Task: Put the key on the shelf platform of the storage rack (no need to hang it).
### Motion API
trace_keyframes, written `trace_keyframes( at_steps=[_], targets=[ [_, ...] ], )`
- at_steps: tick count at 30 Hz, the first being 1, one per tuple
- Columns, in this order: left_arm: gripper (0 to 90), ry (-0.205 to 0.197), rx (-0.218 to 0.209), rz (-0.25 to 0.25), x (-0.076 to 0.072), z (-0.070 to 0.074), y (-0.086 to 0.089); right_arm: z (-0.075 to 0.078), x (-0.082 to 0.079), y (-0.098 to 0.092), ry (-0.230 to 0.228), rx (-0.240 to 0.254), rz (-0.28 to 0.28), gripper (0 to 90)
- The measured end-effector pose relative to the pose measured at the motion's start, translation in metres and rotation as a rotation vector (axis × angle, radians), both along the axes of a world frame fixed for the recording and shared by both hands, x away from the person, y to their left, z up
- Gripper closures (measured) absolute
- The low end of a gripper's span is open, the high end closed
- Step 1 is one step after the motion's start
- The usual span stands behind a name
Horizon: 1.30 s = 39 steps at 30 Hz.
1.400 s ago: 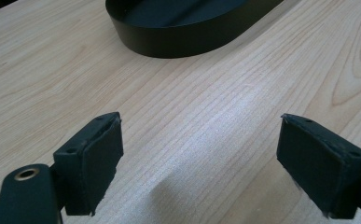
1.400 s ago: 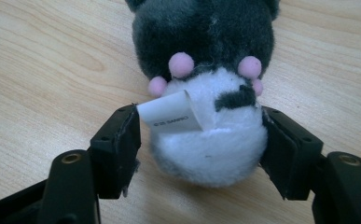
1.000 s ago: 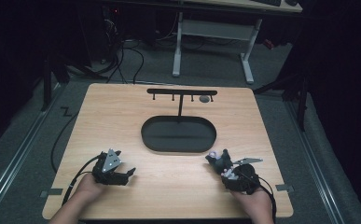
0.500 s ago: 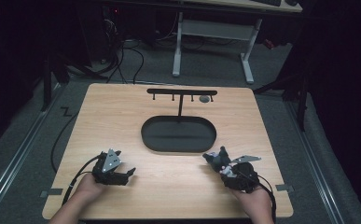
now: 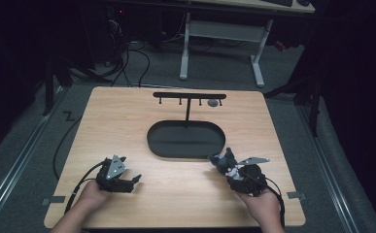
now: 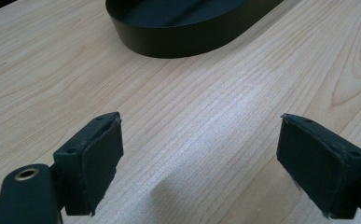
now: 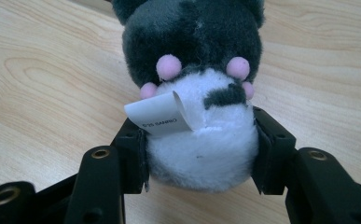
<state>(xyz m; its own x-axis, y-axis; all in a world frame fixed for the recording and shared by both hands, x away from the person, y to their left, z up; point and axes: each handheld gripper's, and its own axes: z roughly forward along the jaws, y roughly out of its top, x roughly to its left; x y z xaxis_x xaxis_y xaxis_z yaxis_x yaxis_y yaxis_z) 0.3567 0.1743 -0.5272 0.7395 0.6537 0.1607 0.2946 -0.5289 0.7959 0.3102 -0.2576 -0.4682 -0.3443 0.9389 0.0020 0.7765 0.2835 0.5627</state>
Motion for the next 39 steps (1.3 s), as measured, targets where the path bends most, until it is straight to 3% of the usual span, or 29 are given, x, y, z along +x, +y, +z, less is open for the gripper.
trace_keyframes(
  at_steps=[11, 23, 39],
  targets=[
    [15.4, 0.001, -0.002, -0.001, 0.000, 0.000, 0.000, 0.007, 0.008, 0.005, -0.019, 0.008, 0.006, 48.0],
    [15.4, 0.001, -0.003, -0.001, 0.000, 0.000, 0.000, 0.027, 0.012, 0.011, -0.057, 0.013, 0.011, 48.1],
    [15.4, 0.001, -0.004, -0.001, 0.000, 0.000, 0.000, 0.031, 0.029, 0.023, -0.059, 0.002, 0.029, 48.0]
  ],
)
